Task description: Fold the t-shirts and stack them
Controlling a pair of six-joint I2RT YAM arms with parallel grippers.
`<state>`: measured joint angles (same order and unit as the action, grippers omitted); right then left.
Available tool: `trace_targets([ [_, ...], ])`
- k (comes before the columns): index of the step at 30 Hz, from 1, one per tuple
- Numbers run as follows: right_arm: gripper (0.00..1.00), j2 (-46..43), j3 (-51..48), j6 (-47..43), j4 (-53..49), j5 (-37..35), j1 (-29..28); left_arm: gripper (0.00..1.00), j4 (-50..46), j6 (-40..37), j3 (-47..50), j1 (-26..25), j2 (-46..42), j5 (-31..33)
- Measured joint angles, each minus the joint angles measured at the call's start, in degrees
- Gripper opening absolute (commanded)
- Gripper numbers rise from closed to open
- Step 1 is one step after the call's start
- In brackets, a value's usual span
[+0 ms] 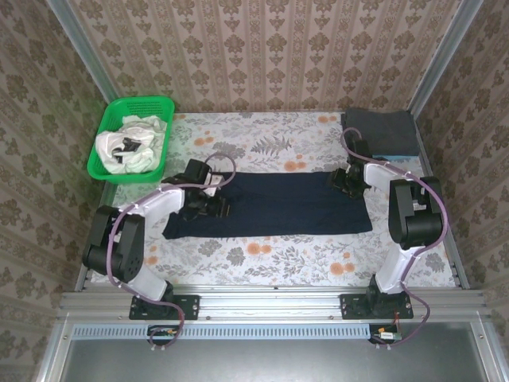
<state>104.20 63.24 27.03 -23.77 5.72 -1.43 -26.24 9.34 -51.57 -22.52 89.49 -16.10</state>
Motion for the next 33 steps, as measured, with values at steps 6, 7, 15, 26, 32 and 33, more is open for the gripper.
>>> trace_targets([
  [6, 0.69, -0.83, -1.05, 0.00, 0.74, 0.39, 0.13, 0.61, -2.32, -0.24, -4.13, 0.04, -0.02, 1.36],
  [7, 0.69, -0.98, -1.27, -0.02, 0.87, 0.52, 0.13, 0.61, -2.43, -0.61, -5.60, 0.07, -0.02, 1.97],
  [15, 0.69, -1.03, -1.49, 0.00, 1.25, 0.70, 0.22, 0.60, -2.62, -4.52, -22.47, 1.20, 14.45, 4.11],
  [26, 0.70, -1.20, -1.64, 0.00, 1.36, 0.72, 0.26, 0.15, -5.79, -6.25, -22.82, 1.57, 17.51, 3.10],
  [32, 0.70, -1.53, -2.16, 0.00, 1.77, 1.01, 0.33, 0.00, -5.70, -5.51, -19.15, 1.49, 9.70, 0.94],
  [33, 0.70, -1.57, -2.23, 0.00, 1.81, 1.03, 0.33, 0.00, -5.66, -5.40, -18.36, 1.36, 8.50, 0.74],
])
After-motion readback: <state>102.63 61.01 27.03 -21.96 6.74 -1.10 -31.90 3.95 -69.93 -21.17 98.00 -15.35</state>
